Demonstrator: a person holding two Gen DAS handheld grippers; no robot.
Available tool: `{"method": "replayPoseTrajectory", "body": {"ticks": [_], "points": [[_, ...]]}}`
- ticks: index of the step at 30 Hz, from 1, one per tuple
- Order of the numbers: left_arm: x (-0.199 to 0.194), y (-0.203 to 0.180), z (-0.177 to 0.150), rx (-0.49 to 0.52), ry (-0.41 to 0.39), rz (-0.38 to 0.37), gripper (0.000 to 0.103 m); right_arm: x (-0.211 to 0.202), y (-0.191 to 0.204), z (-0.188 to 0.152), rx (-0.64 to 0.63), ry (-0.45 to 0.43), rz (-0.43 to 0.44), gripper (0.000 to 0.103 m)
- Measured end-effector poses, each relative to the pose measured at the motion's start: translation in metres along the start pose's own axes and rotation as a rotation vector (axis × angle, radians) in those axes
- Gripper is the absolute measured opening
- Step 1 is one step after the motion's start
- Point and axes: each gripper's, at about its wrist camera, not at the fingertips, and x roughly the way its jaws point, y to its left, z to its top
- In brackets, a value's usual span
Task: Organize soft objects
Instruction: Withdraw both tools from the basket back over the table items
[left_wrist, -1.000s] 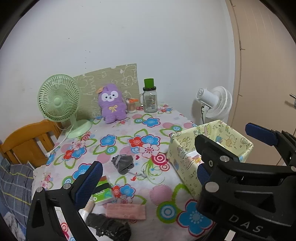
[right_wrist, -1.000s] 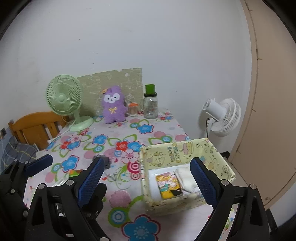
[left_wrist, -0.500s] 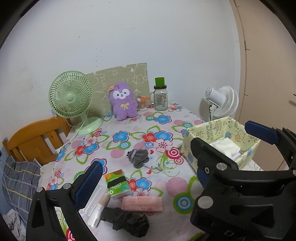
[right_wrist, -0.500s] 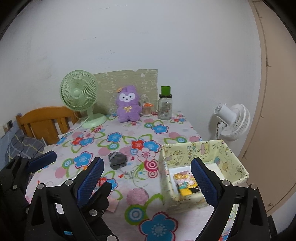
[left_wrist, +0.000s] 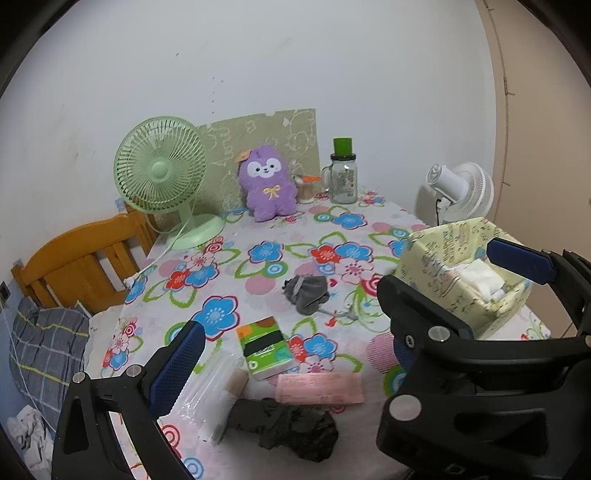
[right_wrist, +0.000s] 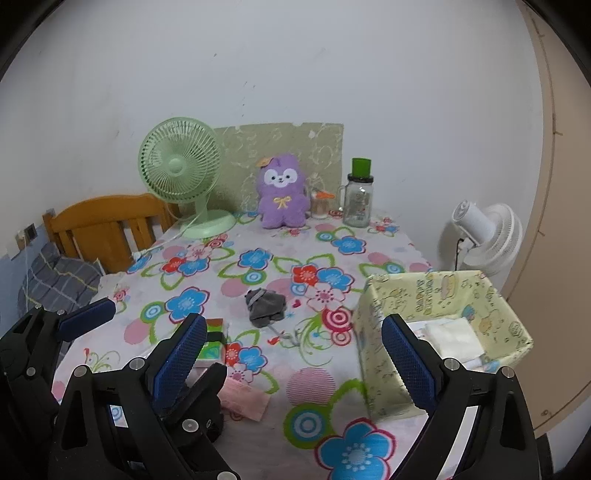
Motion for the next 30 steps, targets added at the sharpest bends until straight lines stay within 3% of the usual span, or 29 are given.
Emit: {"method": "replayPoseTrajectory", "body": {"ticks": [30], "points": [[0.067,0.063,-0.048,-0.07,0.176,0.058,0.1,0.079,0.048,-0.035,-0.056,0.155,0.061,0.097]]}}
